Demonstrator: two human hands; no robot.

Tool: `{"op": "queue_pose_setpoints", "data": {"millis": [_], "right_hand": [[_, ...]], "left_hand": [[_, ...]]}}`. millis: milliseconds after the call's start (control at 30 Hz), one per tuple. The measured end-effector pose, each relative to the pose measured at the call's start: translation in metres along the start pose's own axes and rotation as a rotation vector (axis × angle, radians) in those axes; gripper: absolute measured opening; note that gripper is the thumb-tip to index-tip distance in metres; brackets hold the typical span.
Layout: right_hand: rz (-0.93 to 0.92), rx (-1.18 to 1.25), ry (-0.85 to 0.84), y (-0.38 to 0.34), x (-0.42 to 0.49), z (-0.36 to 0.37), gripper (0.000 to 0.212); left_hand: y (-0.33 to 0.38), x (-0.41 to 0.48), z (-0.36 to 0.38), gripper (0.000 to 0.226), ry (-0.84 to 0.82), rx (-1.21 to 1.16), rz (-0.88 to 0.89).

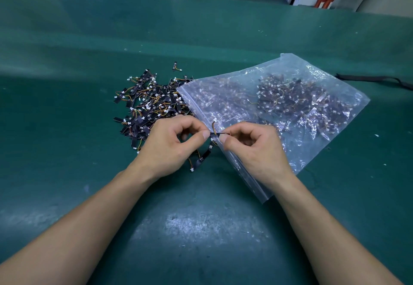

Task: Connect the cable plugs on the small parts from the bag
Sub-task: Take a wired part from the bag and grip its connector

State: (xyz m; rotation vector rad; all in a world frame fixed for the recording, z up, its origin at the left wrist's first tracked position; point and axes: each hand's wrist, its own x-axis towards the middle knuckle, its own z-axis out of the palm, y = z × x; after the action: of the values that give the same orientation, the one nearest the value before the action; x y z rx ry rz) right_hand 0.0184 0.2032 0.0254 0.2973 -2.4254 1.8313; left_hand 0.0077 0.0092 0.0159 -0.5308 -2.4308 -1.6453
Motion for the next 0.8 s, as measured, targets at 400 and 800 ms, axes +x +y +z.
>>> {"op": "queue_pose_setpoints", "data": {"millis": [400,800], "right_hand": [[-0.046,-0.019,-0.002,0.0002,0.001,0.0011,0.025],[-0.033,0.048,-0.035,-0.0015,0.0002,0.0001,0.018]], "left_hand": [[0.0025,0.0006,-0.003,0.017,-0.058,-0.035,-0.004],[0.0047,0.0009,0.0,0.009,0.024,-0.023,0.011]]}}
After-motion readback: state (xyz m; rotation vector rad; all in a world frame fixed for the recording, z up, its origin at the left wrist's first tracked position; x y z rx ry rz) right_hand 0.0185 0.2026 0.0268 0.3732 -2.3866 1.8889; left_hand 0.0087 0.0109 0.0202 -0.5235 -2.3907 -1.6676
